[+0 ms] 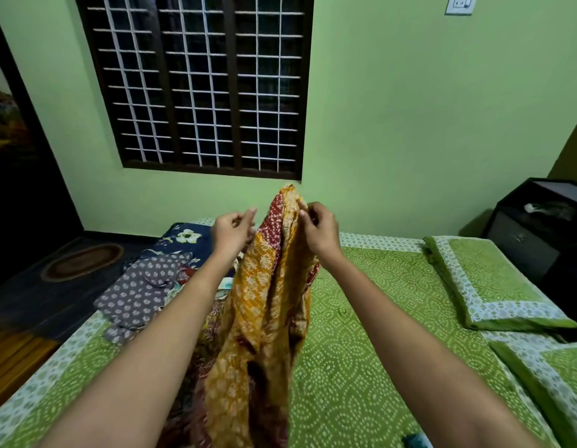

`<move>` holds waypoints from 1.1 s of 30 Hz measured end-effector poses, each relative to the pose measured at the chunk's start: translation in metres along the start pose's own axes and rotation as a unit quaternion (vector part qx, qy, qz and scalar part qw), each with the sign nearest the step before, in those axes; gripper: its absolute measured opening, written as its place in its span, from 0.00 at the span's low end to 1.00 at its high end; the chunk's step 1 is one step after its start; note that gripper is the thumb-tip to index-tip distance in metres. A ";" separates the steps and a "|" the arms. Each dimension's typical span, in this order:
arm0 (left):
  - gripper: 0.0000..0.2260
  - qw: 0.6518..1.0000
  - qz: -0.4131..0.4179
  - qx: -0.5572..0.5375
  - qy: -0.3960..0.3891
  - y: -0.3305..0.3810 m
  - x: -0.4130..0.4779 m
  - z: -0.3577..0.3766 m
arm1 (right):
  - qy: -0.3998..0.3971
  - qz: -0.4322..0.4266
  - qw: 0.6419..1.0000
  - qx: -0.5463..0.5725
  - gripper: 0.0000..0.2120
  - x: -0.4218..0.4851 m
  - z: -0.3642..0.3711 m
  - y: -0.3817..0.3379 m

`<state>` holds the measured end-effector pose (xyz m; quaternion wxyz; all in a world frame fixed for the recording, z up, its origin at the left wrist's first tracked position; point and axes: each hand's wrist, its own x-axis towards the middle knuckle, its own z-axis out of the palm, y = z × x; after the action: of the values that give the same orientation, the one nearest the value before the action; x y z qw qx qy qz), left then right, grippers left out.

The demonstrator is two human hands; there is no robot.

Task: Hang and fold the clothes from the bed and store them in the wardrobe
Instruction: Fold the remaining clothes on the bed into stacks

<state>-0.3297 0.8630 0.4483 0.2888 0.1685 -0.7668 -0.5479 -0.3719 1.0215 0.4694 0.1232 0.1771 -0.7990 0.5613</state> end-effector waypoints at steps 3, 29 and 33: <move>0.29 0.981 -0.118 0.148 -0.038 -0.020 -0.010 -0.008 | 0.019 0.011 1.000 0.007 0.08 0.008 -0.005 -0.005; 0.08 0.928 -0.100 -0.335 -0.130 0.061 -0.007 0.039 | -0.006 0.227 0.974 0.014 0.08 0.013 -0.052 0.088; 0.10 0.933 -0.092 -0.324 -0.125 0.059 -0.005 0.039 | -0.067 0.293 0.952 0.053 0.10 -0.004 -0.048 0.097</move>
<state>-0.3468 0.9152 0.4935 0.1781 0.0658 -0.5586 -0.8074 -0.4097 1.0968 0.4009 -0.1105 -0.0214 -0.7916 0.6006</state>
